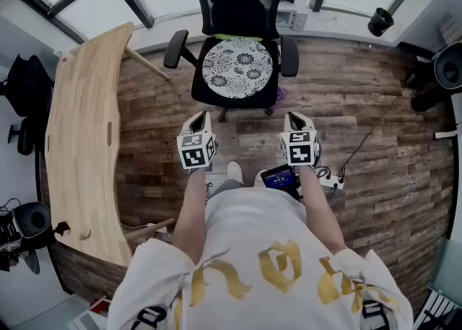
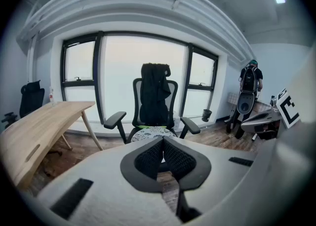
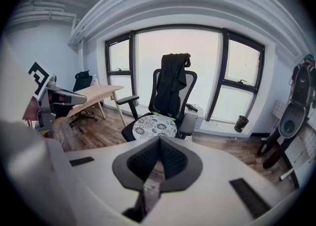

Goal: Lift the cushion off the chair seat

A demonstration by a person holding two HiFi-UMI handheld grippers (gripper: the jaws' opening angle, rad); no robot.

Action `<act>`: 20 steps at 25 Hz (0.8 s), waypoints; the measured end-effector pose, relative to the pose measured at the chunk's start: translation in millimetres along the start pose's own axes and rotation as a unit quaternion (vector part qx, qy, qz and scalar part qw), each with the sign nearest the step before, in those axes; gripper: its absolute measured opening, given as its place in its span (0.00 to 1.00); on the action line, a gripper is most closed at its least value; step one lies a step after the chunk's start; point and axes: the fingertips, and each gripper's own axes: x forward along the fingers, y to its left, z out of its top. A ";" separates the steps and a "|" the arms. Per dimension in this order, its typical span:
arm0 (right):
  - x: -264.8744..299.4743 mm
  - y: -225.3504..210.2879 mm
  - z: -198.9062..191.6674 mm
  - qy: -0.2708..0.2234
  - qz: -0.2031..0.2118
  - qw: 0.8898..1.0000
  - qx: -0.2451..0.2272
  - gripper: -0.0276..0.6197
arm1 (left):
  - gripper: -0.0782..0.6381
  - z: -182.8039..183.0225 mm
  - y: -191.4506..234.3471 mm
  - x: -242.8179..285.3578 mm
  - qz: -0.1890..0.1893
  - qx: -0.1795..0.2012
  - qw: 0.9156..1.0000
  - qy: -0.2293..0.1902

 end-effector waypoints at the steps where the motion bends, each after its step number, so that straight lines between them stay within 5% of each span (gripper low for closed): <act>1: 2.2 -0.3 1.5 0.002 0.001 1.000 -0.001 0.06 | 0.12 1.9 0.6 1.2 0.000 0.003 1.000 -0.003; 11: 14.4 1.8 4.6 0.003 0.024 0.999 0.026 0.06 | 0.12 8.1 -2.1 6.6 -0.012 0.011 1.000 -0.004; 20: 16.6 2.6 0.2 0.001 0.028 0.999 0.035 0.06 | 0.12 6.8 -10.2 13.3 -0.040 -0.045 0.998 0.000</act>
